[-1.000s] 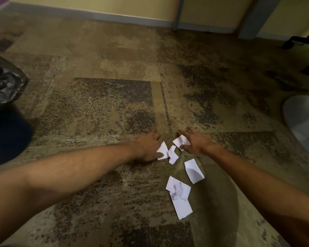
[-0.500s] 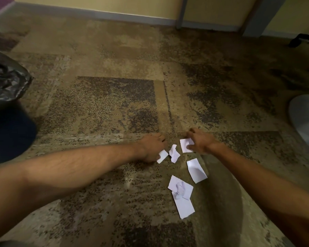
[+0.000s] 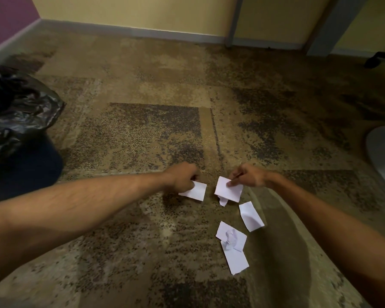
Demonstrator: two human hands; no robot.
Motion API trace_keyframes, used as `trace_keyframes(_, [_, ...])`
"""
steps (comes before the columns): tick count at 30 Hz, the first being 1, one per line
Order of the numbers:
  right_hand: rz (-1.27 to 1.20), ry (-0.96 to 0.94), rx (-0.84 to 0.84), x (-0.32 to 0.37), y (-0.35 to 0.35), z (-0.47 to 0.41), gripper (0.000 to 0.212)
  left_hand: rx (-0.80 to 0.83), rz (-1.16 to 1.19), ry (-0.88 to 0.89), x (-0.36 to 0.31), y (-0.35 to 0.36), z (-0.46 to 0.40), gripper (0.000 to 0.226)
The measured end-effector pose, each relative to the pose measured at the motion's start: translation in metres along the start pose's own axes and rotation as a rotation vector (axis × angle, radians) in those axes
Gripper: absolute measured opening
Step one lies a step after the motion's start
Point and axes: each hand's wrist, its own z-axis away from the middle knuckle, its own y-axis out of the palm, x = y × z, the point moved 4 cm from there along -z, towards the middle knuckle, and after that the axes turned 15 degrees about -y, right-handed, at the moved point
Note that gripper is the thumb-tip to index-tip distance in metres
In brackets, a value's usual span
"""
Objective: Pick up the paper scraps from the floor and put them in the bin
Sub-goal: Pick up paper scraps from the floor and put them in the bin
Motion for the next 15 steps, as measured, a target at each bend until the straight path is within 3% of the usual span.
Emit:
trace_keyframes(3, [0.06, 0.01, -0.033, 0.006, 0.011, -0.011, 0.028, -0.033, 0.022, -0.002, 0.007, -0.008, 0.005, 0.012])
trace_keyframes(8, [0.271, 0.002, 0.039, 0.014, 0.023, -0.022, 0.028, -0.077, 0.041, -0.039, 0.023, -0.015, 0.013, 0.01])
trace_keyframes(15, [0.323, 0.008, 0.03, 0.016, 0.035, -0.024, 0.031, -0.107, 0.051, -0.059, 0.039, -0.025, 0.027, 0.01])
